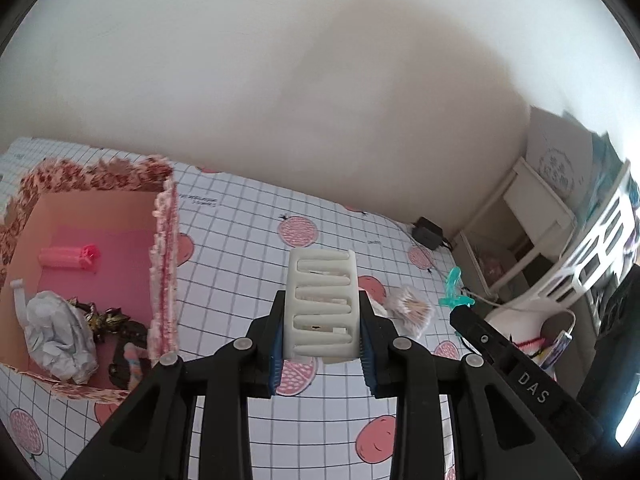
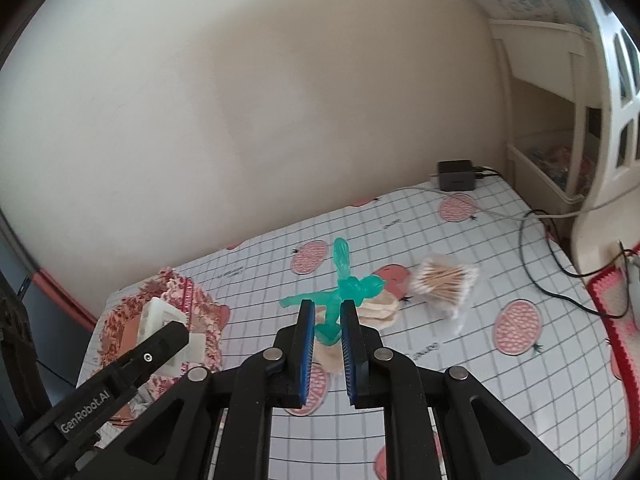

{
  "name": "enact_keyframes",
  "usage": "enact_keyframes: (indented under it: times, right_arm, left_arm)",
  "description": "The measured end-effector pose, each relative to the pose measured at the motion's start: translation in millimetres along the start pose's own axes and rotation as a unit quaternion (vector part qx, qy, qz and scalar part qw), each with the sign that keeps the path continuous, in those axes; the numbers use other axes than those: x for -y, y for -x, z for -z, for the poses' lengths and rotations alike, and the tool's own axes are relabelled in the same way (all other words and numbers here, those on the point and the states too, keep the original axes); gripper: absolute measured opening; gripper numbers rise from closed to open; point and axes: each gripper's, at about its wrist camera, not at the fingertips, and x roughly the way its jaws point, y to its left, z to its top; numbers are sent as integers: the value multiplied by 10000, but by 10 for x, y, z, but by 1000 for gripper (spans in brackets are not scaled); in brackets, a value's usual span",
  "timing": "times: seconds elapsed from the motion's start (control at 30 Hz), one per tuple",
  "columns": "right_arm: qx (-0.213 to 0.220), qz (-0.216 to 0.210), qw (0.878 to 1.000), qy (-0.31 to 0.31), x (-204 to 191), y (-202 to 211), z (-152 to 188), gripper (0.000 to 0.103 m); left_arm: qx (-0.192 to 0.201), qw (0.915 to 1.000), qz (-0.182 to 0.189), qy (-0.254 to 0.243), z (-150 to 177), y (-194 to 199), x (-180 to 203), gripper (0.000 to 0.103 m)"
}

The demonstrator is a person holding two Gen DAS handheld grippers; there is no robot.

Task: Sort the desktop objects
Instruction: 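Lift and carry the white clip with left while right carries the green figure to the box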

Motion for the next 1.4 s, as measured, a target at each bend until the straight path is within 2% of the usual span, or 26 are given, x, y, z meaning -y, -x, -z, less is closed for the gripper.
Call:
enact_keyframes:
  times: [0.2, 0.37, 0.67, 0.73, 0.87, 1.07, 1.27, 1.4]
  right_arm:
    - [-28, -312, 9993, 223, -322, -115, 97, 14]
    - [41, -763, 9960, 473, -692, -131, 198, 14]
    - [71, -1122, 9887, 987, -1261, -139, 353, 14]
    - [77, -1181, 9879, 999, -1306, -128, 366, 14]
    - [46, -1357, 9862, 952, -1344, -106, 419, 14]
    - [-17, -1371, 9844, 1106, -1462, -143, 483, 14]
    - [13, -1549, 9817, 1106, -1586, -203, 528, 14]
    - [13, -1666, 9776, 1283, -1716, -174, 579, 14]
  left_arm:
    - [50, 9989, -143, 433, -22, 75, -394, 32]
    - [185, 9972, -285, 669, -54, 196, -673, 32]
    - [480, 9905, -566, 1154, -82, 474, -1214, 32]
    - [489, 9889, -496, 1310, -121, 528, -1345, 32]
    - [730, 9846, -731, 1414, -142, 677, -1442, 32]
    - [764, 9741, -786, 1976, -45, 685, -1740, 32]
    - [839, 9716, -909, 2015, -43, 723, -1832, 32]
    - [874, 9663, -1117, 2149, -15, 787, -1961, 32]
